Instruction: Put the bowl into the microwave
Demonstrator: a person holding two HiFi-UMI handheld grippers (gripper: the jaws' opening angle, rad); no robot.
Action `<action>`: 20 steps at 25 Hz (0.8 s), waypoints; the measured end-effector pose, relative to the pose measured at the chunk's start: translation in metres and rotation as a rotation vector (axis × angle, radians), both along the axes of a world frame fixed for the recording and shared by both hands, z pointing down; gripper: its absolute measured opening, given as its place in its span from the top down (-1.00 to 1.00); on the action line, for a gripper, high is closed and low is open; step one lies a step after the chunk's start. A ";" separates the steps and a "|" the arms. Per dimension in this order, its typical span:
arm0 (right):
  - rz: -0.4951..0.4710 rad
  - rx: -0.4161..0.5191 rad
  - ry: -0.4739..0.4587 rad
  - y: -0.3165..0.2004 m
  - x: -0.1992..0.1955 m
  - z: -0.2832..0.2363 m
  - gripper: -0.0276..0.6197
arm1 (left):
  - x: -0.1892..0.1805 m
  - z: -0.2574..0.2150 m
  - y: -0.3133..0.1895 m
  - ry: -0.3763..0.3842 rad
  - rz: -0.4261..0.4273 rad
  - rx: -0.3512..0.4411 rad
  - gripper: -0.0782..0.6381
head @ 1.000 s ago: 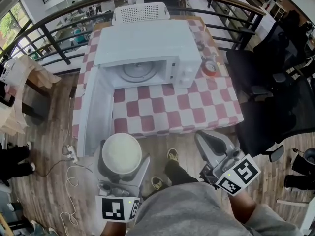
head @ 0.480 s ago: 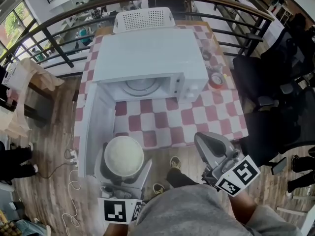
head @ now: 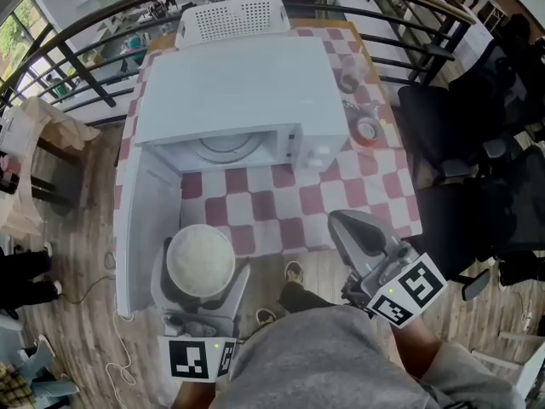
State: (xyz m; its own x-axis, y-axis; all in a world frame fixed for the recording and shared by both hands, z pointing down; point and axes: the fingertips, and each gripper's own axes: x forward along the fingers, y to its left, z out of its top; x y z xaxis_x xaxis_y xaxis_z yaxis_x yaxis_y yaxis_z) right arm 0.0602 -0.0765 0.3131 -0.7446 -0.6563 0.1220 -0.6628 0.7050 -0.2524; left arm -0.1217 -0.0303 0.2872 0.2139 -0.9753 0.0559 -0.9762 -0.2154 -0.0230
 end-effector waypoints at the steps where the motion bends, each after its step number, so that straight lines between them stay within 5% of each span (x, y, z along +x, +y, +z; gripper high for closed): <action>1: 0.004 -0.003 -0.002 -0.004 0.004 0.001 0.91 | 0.002 0.001 -0.003 0.001 -0.002 -0.001 -0.63; 20: 0.010 0.005 -0.041 -0.046 0.033 0.004 0.91 | 0.027 0.002 -0.030 -0.012 -0.028 0.007 -0.64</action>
